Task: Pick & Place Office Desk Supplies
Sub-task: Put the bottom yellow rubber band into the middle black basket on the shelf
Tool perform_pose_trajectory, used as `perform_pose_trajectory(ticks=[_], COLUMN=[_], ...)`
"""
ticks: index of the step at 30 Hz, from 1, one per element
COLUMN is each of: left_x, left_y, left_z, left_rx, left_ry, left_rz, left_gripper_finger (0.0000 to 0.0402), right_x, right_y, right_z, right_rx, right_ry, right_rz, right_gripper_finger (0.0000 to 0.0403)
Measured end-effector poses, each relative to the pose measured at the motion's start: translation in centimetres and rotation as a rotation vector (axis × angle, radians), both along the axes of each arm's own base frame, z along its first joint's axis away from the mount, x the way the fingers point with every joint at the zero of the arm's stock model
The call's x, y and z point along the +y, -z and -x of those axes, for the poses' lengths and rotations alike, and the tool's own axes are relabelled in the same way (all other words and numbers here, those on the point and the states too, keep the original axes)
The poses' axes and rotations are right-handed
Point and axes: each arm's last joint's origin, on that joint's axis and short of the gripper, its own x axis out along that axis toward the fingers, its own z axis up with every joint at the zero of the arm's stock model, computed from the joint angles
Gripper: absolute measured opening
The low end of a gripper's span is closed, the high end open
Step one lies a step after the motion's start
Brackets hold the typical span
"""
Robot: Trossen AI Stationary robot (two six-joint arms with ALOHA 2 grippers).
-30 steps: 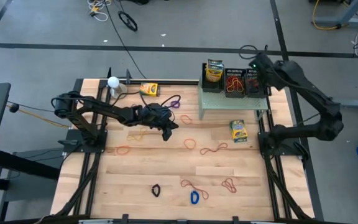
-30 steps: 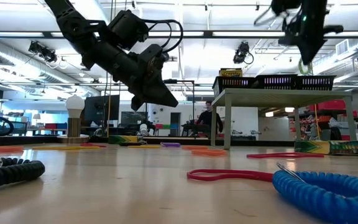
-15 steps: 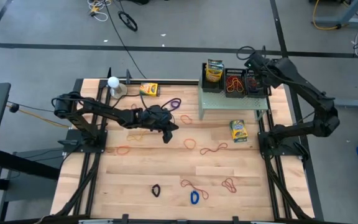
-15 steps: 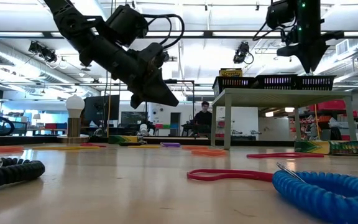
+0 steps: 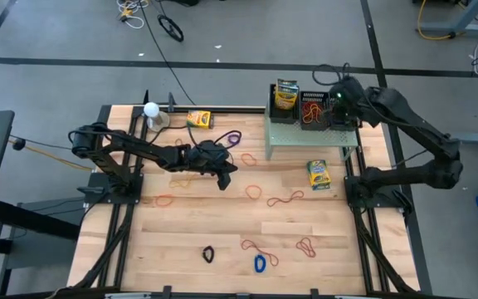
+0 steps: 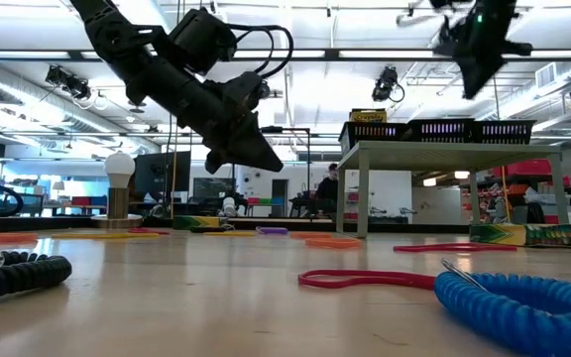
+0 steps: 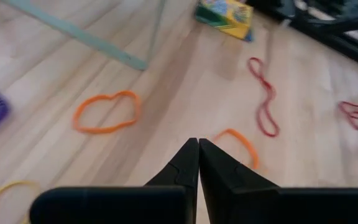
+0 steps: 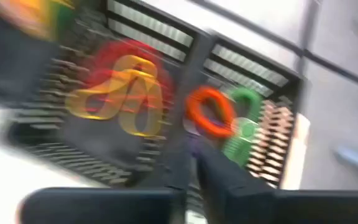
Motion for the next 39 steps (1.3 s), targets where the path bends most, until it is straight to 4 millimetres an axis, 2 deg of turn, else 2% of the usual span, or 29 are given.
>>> perform_pose_trajectory(ticks=[2,6,8,11,14,19,24,30,34,39], left_x=[0.1,0.3,0.4,0.7,1.0,0.8,0.2,-1.8,-3.3,-3.2], left_y=[-0.1,-0.9,-1.4,-2.0,-2.2,-2.2,-1.8,-0.7,0.1,2.3], left_z=[0.1,0.6,0.9,1.6,2.5,4.2,5.6,7.2,8.5,9.6], left_rx=[0.008,-0.002,0.003,0.019,0.078,0.196,0.308,0.509,0.645,0.616], left_ry=[-0.036,-0.082,-0.097,-0.128,-0.165,-0.259,-0.281,-0.277,-0.362,-0.465], left_rz=[-0.014,-0.025,-0.025,-0.019,-0.017,0.03,0.129,0.252,0.3,0.397], left_gripper_finger=[0.0016,0.0016,0.0016,0.0016,0.0016,0.0019,0.0043,0.0099,0.0133,0.0156], right_x=[1.4,4.0,5.0,6.2,7.2,9.5,10.9,11.1,11.1,11.0], right_y=[-0.8,-1.7,-1.6,-0.2,2.4,5.2,5.5,5.6,5.6,5.6], right_z=[-0.5,-1.9,-2.9,-4.6,-6.6,-9.0,-9.4,-9.4,-9.4,-9.4], right_rx=[-0.081,-0.212,-0.25,-0.3,-0.371,-0.56,-0.599,-0.579,-0.566,-0.545], right_ry=[-0.075,-0.225,-0.301,-0.393,-0.528,-0.697,-0.771,-0.793,-0.802,-0.823], right_rz=[0.037,0.083,0.092,0.113,0.104,0.12,0.136,0.14,0.156,0.18], right_gripper_finger=[0.0008,0.0018,0.0015,0.0005,0.0008,0.001,0.0004,0.0017,0.0019,0.002])
